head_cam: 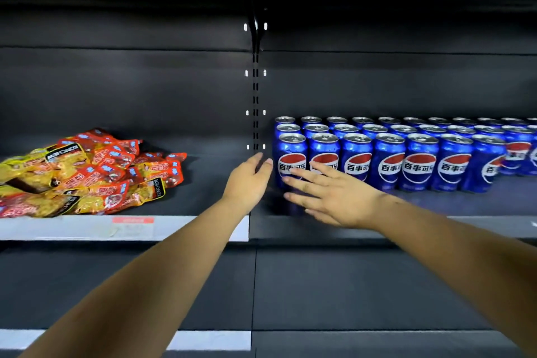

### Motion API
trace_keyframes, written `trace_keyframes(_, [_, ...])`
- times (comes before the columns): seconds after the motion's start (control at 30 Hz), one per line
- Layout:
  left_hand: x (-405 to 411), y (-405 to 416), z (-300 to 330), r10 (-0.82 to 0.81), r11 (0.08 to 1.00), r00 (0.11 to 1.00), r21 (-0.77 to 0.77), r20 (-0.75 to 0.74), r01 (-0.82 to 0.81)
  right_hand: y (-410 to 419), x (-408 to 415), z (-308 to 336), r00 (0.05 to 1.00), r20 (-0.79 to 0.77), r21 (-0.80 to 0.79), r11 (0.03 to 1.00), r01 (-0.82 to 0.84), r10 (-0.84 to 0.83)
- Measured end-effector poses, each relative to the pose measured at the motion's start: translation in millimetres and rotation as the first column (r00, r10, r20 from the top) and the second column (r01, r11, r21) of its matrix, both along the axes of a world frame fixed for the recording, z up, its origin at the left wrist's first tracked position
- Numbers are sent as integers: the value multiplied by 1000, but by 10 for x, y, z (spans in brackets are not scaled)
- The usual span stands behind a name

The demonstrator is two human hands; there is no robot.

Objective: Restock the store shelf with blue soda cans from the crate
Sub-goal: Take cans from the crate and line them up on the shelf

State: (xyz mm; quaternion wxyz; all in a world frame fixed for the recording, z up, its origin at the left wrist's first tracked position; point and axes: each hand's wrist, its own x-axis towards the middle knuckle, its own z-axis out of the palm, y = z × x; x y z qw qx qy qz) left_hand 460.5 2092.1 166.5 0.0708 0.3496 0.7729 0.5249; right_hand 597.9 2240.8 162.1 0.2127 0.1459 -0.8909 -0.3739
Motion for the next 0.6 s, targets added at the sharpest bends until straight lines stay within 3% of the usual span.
trace_keyframes(0.37, [325, -114, -1, -110, 993, 993, 28, -49, 111, -108, 541, 32, 994, 70, -118, 989, 93, -85])
trace_keyframes(0.5, [321, -4, 67, -122, 992, 984, -9, -129, 122, 3, 662, 51, 984, 87, -120, 979, 163, -153])
trace_keyframes(0.6, [358, 85, 140, -98, 993, 976, 45, -192, 109, 148, 724, 83, 984, 67, -130, 976, 174, -166])
